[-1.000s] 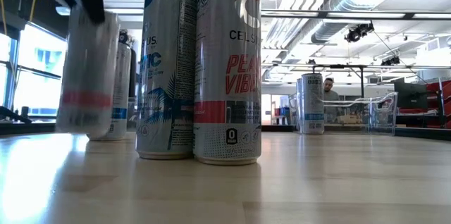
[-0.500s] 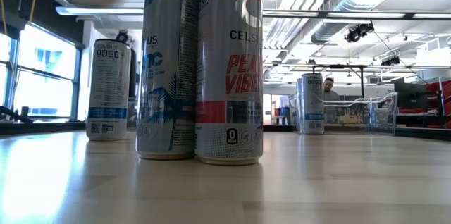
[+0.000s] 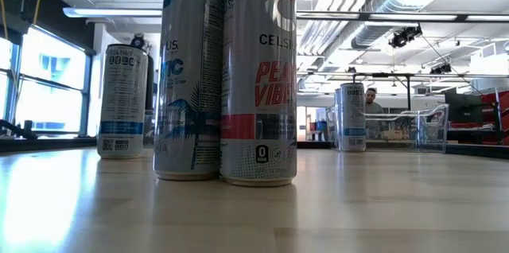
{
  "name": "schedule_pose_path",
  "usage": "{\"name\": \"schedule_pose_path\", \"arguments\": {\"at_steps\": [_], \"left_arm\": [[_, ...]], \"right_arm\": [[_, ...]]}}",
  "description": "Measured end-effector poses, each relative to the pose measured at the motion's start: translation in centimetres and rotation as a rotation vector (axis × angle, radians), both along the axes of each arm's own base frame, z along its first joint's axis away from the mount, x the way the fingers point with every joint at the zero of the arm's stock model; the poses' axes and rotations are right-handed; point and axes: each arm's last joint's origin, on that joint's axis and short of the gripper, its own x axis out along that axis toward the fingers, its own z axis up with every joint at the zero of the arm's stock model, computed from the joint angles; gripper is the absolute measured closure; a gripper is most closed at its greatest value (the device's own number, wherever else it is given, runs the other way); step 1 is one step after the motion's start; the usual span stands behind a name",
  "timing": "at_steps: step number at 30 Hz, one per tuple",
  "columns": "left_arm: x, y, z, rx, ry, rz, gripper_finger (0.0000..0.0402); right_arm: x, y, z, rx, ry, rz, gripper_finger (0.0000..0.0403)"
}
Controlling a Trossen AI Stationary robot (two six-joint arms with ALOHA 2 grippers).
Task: Sort soda cans
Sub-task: Put the white-pink soda can into the bottom left transparent bin
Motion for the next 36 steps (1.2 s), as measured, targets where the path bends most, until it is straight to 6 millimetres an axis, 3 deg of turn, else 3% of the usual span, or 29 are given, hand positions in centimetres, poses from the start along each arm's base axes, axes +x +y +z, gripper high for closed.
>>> {"name": "schedule_pose_path", "arguments": {"at_steps": [8,14,26,36], "left_arm": [[-0.3,-1.7,-4.1,-0.023,-0.013,-0.009,0.0161],[0.1,-1.9,-6.5,0.022,-0.061,-0.030,0.0161],[0.2,-1.9,-9.3,0.125,-0.089,-0.193,0.0136],[0.6,-1.6,-9.9,0.077,-0.072,-0.155,0.0102]], "right_arm": [[0.0,0.0,0.0,0.001,-0.001,0.000,0.0107],[0.0,0.0,0.1,0.007,-0.016,0.000,0.0107],[0.1,0.0,0.3,0.013,-0.028,0.000,0.0107],[0.1,0.0,0.3,0.011,-0.028,0.000,0.0107]]}}
